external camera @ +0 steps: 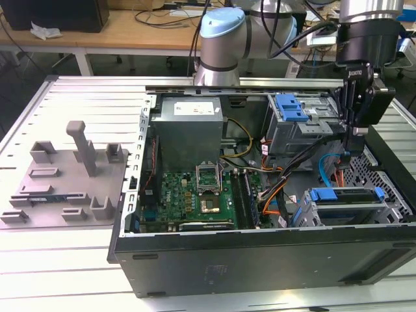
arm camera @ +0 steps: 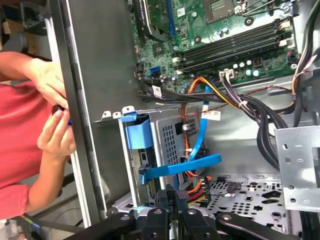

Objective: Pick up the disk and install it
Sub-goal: 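Insert the first disk wire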

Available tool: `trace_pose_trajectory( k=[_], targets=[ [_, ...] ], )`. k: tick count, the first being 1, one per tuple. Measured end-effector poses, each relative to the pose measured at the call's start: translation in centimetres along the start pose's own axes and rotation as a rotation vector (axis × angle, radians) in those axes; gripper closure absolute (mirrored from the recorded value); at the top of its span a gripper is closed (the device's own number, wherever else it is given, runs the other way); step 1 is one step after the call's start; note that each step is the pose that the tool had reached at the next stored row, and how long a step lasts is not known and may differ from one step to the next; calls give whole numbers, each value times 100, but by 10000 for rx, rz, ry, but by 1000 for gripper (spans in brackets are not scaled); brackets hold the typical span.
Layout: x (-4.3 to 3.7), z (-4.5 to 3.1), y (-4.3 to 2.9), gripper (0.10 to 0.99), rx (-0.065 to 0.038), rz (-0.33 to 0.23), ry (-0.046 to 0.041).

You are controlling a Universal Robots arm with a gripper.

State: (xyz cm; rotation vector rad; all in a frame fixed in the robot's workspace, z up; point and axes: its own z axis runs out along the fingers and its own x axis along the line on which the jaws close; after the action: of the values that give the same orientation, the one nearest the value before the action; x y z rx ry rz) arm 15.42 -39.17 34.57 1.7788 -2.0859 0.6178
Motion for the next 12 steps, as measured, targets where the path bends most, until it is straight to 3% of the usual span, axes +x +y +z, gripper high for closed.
trace_pose_trajectory(
  k=[1, 3, 4, 11, 12],
  targets=[
    [14, 2, -3, 918, -18, 3, -105],
    [67, 15, -13, 918, -102, 18, -598],
    [92, 25, -17, 918, -118, 22, -694],
    [264, 97, -49, 918, -187, 33, -1109],
    [300, 113, -56, 918, -206, 36, -1217]
  ],
)
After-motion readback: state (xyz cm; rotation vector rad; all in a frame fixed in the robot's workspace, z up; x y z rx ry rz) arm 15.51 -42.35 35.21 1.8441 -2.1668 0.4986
